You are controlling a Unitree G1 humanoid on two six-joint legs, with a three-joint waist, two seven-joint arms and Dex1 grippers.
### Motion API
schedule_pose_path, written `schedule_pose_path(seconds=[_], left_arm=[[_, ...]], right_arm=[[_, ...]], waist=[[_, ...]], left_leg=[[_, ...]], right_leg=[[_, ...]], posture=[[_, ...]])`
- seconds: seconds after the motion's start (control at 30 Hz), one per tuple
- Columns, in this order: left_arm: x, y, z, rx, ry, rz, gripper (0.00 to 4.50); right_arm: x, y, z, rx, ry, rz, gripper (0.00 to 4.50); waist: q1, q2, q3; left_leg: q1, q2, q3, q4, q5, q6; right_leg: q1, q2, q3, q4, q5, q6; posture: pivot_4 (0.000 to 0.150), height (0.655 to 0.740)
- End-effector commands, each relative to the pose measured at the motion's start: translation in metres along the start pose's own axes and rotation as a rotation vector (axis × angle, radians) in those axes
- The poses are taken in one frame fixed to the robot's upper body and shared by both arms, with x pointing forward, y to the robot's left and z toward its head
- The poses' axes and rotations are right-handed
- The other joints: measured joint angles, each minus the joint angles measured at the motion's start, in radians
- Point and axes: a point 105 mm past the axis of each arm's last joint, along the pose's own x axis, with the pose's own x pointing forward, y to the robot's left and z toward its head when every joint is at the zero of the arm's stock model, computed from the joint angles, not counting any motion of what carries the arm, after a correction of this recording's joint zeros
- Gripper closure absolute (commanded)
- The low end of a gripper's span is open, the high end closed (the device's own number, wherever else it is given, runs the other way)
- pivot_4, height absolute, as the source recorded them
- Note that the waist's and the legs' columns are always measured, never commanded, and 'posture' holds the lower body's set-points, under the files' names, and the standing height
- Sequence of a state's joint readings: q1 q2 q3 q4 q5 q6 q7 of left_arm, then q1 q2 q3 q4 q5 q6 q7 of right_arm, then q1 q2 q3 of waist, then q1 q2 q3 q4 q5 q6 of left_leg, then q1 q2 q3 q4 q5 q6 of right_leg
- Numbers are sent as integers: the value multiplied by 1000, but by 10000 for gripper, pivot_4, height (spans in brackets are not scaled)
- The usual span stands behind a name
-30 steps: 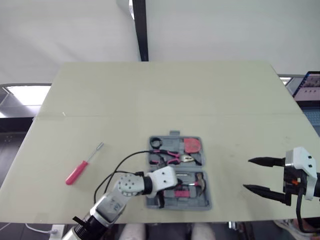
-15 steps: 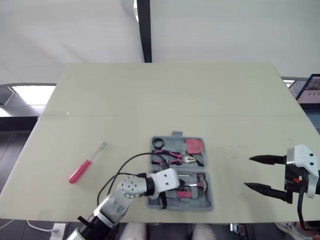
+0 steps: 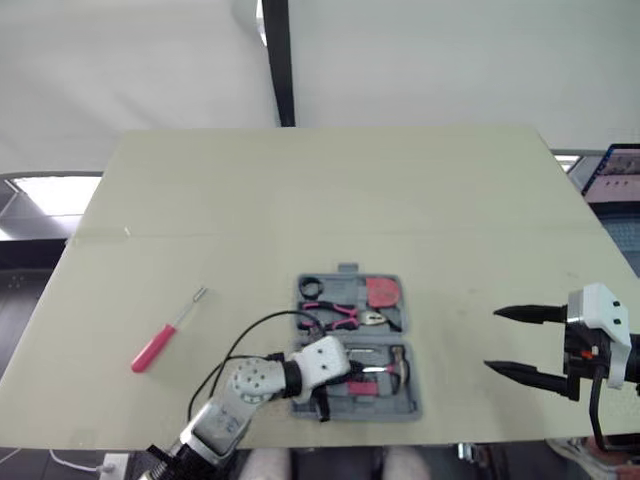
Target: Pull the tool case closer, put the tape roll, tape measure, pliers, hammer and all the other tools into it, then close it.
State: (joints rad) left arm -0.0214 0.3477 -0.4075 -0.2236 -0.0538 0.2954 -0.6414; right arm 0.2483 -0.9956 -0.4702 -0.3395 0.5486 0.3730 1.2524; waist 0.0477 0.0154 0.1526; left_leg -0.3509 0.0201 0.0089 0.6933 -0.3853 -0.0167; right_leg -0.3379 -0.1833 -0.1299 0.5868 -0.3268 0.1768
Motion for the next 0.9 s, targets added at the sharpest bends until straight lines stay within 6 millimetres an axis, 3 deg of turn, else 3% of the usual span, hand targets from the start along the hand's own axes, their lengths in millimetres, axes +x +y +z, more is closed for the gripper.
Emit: schedule_pose_path(seconds=[0.03,0.2,0.3,0.4,0.63,0.9], left_arm=[[-46,20,39,-14,-168,163,44342],[-90,26,38,-27,-160,288,44342],[-127,34,18,-48,-77,463,44342],[-149,26,9,-72,-41,553,36318],[-164,-5,-10,-188,-36,615,806],[-181,-29,-21,-253,-11,686,300]], right_arm=[[6,-3,2,-13,-15,5,0],[13,0,-3,41,-15,28,0],[25,8,-7,75,-44,41,0],[28,10,-13,81,-60,22,0],[25,16,-26,100,-68,11,0],[19,17,-37,106,-77,-20,0]], waist=[[-4,0,5],[3,0,6],[1,-3,8],[0,-4,9],[4,-5,10],[1,-6,10]], left_leg=[[0,0,0,0,0,0],[-2,0,0,0,0,0],[-1,0,0,0,0,0],[-2,0,0,0,0,0],[-2,0,1,0,-1,0],[-1,0,2,-1,-1,1]], right_leg=[[-1,0,0,0,0,0],[-1,0,0,-1,0,0],[-1,0,0,-1,0,0],[-1,0,0,-2,0,0],[-1,0,1,-3,0,0],[-1,0,1,-4,0,0]], posture=[[1500,7400],[1500,7400],[1500,7400],[1500,7400],[1500,7400],[1500,7400]])
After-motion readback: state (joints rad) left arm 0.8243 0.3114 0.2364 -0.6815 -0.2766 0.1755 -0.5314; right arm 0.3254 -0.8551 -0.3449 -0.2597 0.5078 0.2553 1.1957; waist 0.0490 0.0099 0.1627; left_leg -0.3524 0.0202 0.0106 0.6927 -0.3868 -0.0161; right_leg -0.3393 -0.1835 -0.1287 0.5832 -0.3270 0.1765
